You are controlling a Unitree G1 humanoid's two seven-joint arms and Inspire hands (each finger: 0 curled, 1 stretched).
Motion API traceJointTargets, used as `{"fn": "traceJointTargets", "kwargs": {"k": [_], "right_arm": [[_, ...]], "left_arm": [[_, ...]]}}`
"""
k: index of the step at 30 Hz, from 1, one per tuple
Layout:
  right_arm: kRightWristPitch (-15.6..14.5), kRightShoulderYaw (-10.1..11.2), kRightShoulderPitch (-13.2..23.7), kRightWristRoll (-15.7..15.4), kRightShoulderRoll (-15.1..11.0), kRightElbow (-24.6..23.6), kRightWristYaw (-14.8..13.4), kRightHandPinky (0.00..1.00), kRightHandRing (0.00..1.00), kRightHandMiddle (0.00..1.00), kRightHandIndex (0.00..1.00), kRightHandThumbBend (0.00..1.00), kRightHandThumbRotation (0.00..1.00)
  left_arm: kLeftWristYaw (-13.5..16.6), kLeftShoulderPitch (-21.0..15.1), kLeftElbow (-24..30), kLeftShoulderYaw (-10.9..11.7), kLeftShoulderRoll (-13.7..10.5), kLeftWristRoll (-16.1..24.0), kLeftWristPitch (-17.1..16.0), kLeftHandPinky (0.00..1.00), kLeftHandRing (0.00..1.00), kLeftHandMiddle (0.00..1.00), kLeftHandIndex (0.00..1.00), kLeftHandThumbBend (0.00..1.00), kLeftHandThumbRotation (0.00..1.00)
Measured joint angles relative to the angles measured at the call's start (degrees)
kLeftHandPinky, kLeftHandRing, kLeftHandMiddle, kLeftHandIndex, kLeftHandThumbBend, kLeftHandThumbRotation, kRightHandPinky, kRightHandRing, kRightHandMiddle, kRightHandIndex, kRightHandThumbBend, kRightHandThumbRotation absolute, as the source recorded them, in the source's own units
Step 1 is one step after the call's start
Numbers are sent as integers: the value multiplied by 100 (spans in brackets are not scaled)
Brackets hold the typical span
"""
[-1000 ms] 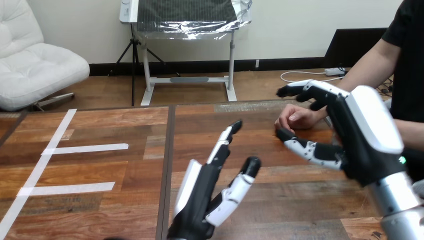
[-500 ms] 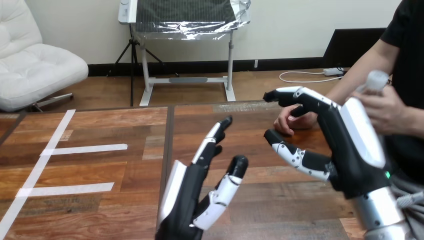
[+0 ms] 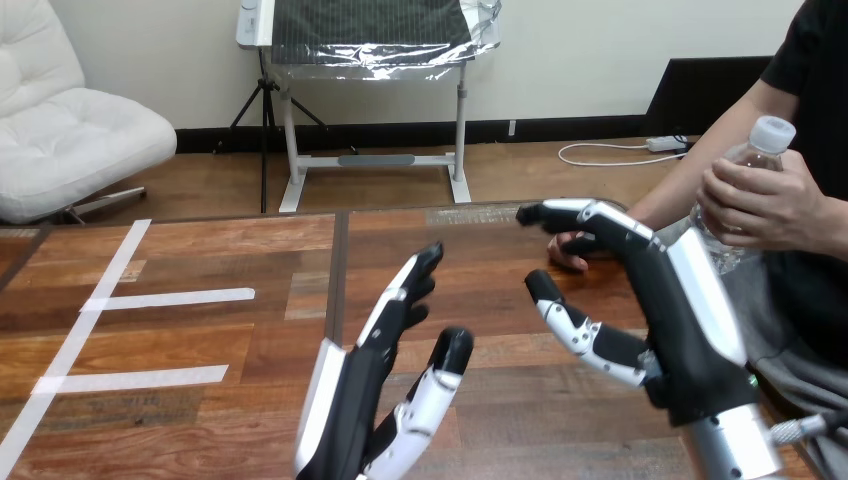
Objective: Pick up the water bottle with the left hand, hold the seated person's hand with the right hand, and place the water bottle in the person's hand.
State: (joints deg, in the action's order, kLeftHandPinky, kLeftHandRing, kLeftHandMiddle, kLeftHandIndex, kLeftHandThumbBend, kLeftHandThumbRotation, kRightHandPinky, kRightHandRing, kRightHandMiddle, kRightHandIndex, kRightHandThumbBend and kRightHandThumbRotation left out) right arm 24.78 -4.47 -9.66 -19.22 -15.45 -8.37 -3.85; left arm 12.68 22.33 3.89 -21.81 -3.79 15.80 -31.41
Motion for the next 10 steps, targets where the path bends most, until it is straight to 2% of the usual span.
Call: {"fn": "traceJointTargets", "kwargs": {"k": [10], "right_arm": [[16, -43, -48, 88, 4, 9, 209, 65, 75, 77, 72, 23, 0]], "left_arm": [[125, 229, 167, 11, -78, -89, 0, 82, 88, 90, 87, 41, 78]]}}
